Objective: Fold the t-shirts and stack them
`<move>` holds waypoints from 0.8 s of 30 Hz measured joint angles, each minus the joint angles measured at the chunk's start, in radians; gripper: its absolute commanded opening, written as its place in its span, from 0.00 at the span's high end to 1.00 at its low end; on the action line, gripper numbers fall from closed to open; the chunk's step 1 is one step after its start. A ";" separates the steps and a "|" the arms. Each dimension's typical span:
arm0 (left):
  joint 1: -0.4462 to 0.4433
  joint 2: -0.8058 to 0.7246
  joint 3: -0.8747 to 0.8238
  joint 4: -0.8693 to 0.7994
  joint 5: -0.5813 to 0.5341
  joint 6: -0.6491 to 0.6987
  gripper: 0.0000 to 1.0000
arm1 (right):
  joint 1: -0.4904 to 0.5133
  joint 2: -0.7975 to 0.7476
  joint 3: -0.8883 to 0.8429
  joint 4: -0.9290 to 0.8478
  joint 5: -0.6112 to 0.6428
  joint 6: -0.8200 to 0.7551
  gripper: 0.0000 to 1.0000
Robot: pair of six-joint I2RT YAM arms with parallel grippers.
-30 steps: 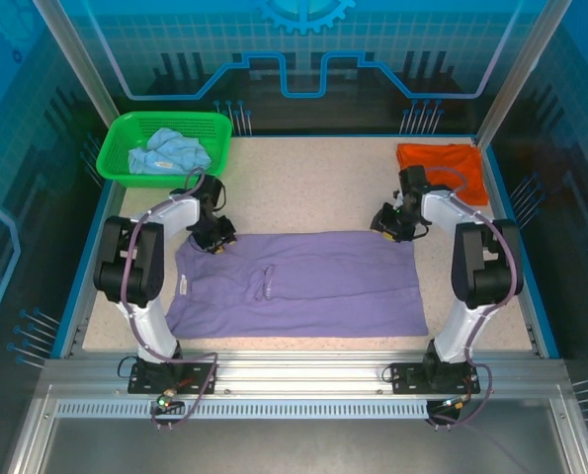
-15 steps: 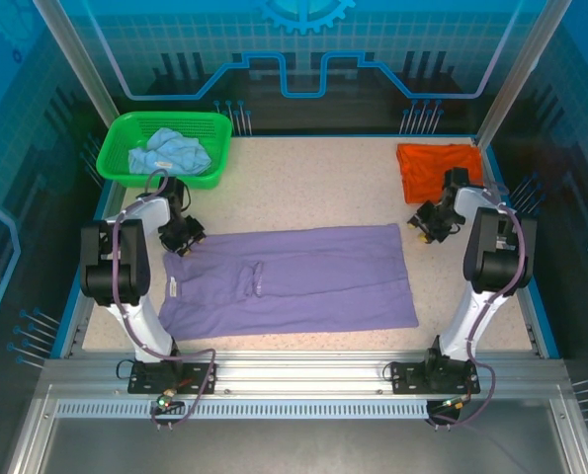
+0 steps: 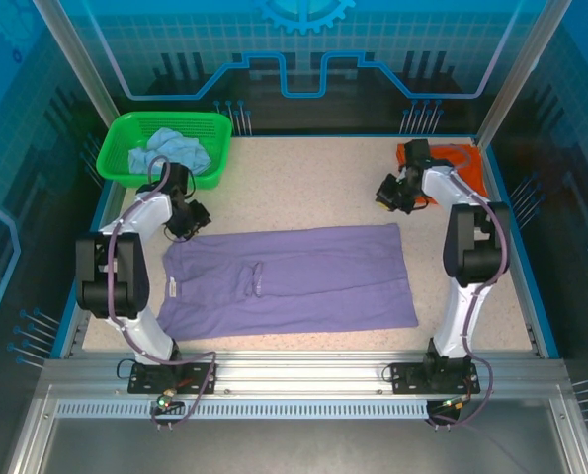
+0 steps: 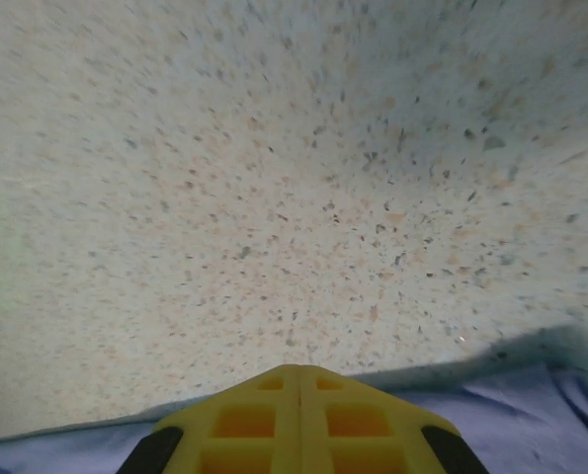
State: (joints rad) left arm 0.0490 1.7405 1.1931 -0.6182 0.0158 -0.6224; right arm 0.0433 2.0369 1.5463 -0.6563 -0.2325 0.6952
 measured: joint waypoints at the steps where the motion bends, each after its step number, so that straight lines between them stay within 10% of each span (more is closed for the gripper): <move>1: 0.002 0.006 -0.007 0.005 -0.003 0.002 0.67 | 0.002 0.021 0.000 -0.007 0.003 0.000 1.00; 24: 0.121 0.067 -0.081 0.013 -0.075 0.021 0.60 | -0.161 0.052 -0.066 -0.076 0.022 -0.026 1.00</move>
State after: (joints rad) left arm 0.1703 1.8076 1.1118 -0.6056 -0.0589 -0.6018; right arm -0.1177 2.0888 1.4807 -0.7326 -0.2108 0.6689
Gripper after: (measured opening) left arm 0.364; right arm 0.047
